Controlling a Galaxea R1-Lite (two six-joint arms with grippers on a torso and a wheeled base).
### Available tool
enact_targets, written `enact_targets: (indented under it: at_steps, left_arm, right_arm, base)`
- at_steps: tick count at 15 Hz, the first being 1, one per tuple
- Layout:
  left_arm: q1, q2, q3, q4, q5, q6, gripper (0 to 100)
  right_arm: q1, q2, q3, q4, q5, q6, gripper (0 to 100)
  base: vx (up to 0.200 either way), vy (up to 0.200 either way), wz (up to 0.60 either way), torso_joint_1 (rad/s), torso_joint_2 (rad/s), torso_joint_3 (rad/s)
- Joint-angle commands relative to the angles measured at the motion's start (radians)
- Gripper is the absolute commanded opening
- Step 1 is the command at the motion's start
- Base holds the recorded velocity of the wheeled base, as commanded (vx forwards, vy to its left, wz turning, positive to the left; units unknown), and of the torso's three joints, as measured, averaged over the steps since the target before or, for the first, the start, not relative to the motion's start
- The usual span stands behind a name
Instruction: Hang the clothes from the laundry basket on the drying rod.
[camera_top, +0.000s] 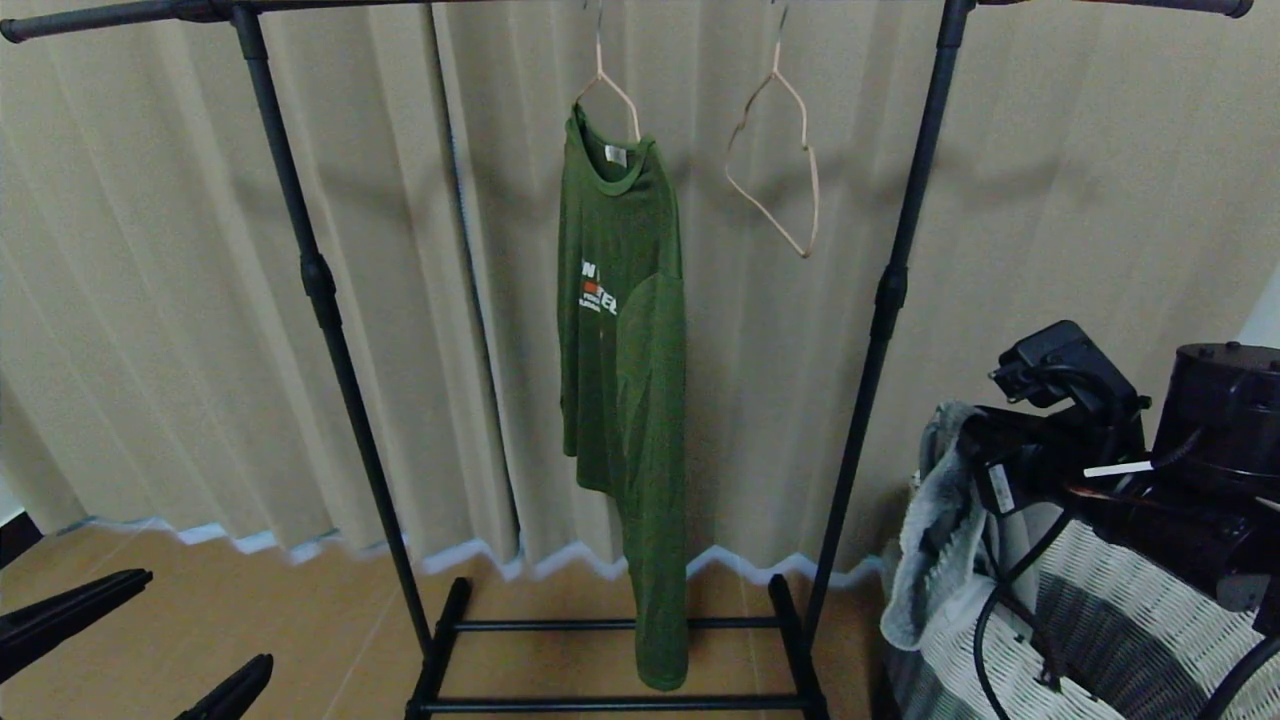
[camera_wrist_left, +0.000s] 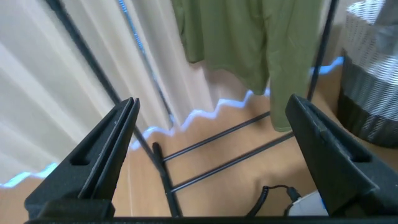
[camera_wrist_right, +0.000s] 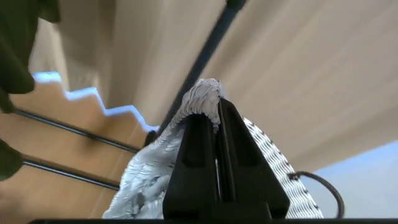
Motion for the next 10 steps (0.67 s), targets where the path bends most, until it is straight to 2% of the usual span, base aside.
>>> enact_targets:
  at_steps: [1, 2, 4, 5, 8, 10]
  left_arm:
    - [-0.053, -0.004, -0.003, -0.001, 0.0, -0.003, 100]
    - [-0.155, -0.007, -0.009, 0.0, 0.0, -0.009, 100]
    - [-0.238, 0.032, -0.034, 0.0, 0.0, -0.009, 100]
    - [-0.282, 0.102, -0.071, -0.001, 0.001, -0.006, 100]
    - [-0.302, 0.233, -0.148, -0.001, 0.001, 0.012, 100]
    - [-0.351, 0.327, -0.21, -0.001, 0.001, 0.002, 100]
  right_arm:
    - [0.023, -0.009, -0.007, -0.002, 0.001, 0.001, 0]
    - [0.063, -0.032, -0.033, 0.007, 0.009, 0.001, 0]
    - [0.092, -0.046, -0.047, 0.009, 0.023, 0.001, 0]
    - [0.107, -0.051, -0.058, 0.007, 0.023, 0.001, 0]
    - [0.152, -0.051, -0.114, 0.012, 0.024, 0.001, 0]
    - [0.205, -0.045, -0.159, 0.012, 0.026, 0.002, 0]
  base:
    - [0.0, 0.0, 0.0, 0.0, 0.0, 0.0]
    - [0.0, 0.0, 0.0, 0.0, 0.0, 0.0]
    - [0.0, 0.0, 0.0, 0.0, 0.0, 0.0]
    - [0.0, 0.0, 0.0, 0.0, 0.0, 0.0]
    - [0.0, 0.0, 0.0, 0.0, 0.0, 0.0]
    - [0.0, 0.0, 0.0, 0.0, 0.0, 0.0]
